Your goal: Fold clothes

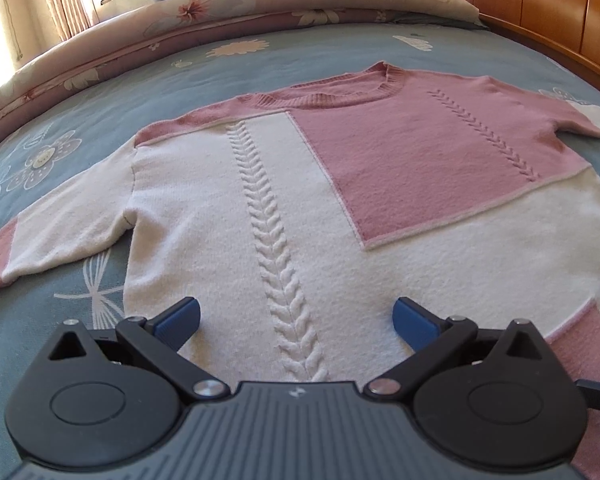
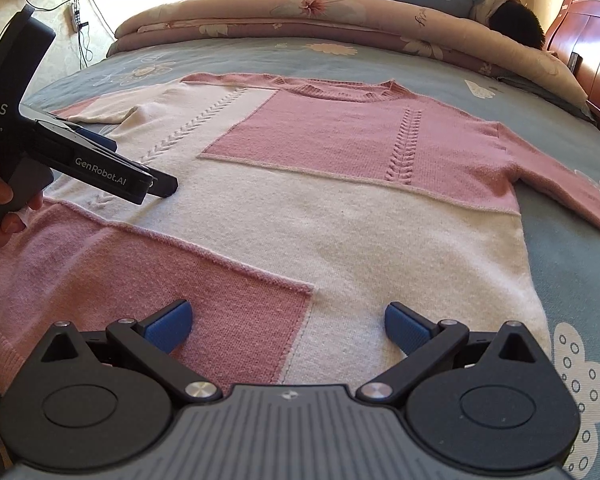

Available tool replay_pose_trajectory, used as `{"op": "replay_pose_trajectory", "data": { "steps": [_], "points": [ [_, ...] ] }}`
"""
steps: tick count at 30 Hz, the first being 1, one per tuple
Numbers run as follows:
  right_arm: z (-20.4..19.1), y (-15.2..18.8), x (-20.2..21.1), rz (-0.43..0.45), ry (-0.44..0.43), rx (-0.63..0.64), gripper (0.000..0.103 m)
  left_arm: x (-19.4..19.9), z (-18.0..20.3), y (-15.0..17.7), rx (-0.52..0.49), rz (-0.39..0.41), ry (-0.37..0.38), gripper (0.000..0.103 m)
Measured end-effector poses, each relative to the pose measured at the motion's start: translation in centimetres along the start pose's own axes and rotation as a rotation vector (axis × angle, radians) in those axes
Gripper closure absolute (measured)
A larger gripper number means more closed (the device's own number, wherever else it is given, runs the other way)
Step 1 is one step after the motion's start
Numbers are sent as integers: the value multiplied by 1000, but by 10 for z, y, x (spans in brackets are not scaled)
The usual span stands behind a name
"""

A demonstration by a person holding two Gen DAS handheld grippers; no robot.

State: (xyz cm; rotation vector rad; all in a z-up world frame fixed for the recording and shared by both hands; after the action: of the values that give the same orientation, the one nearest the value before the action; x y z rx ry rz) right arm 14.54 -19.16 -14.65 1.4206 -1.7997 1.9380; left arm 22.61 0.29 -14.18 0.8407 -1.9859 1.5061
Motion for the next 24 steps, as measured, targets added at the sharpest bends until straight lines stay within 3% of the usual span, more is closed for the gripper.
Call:
{"op": "replay_pose_trajectory", "data": {
  "steps": [10,16,21,24],
  "points": [
    [-1,0,0,-1,3,4,0,1,-13,5,43,-18,22,1],
    [-1,0,0,-4,5,3,0,14,-51,-13,111,16,53,1],
    [-1,0,0,-4,6,3,0,14,-128,-37,390,63,132,1],
    [-1,0,-1,-4,7,3,0,4,-194,-33,657,78,154,4]
  ]
}}
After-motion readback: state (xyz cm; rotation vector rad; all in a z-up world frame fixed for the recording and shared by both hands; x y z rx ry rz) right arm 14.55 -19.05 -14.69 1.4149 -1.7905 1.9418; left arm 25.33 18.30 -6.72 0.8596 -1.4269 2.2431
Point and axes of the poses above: each gripper's, at about its wrist camera, not at the fingertips, and x roughly against the way its jaws point, z to its right, y to its underside, the point moved 6 cm from there along -x, roughly the way its jaws point, and after that the axes turned 11 degrees about -y, right-handed, at the moved point
